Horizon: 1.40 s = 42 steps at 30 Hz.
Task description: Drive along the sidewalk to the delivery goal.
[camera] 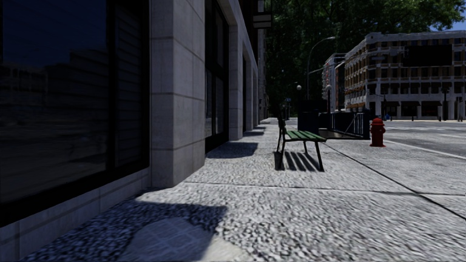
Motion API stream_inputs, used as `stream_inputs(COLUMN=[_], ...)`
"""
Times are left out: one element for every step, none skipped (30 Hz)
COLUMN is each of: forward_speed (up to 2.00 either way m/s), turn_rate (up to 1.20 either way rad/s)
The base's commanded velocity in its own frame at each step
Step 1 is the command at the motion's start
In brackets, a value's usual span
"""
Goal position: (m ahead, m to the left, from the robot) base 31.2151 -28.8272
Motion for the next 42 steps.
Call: stream_inputs(forward_speed=[2.00,2.00,2.00,2.00,2.00,2.00,2.00,2.00,2.00,2.00,2.00,2.00,2.00,2.00,2.00,2.00,2.00,2.00,2.00,2.00,2.00,2.00,2.00,2.00,2.00,2.00,2.00,2.00,2.00,2.00,2.00,2.00,2.00,2.00,2.00,2.00,2.00,2.00,2.00,2.00,2.00,2.00], turn_rate=[0.00,0.00,0.00,0.00,0.00,0.00,0.00,-0.09,-0.09,-0.09,-0.09,-0.09,-0.09,-0.09,-0.09,-0.09,-0.09,-0.09,-0.09,-0.12,-0.20,-0.20,-0.25,-0.27,-0.29,-0.29,-0.36,-0.44,-0.49,-0.49,-0.52,-0.52,-0.51,-0.51,-0.45,-0.27,-0.04,-0.04,0.00,0.00,0.00,-0.05])
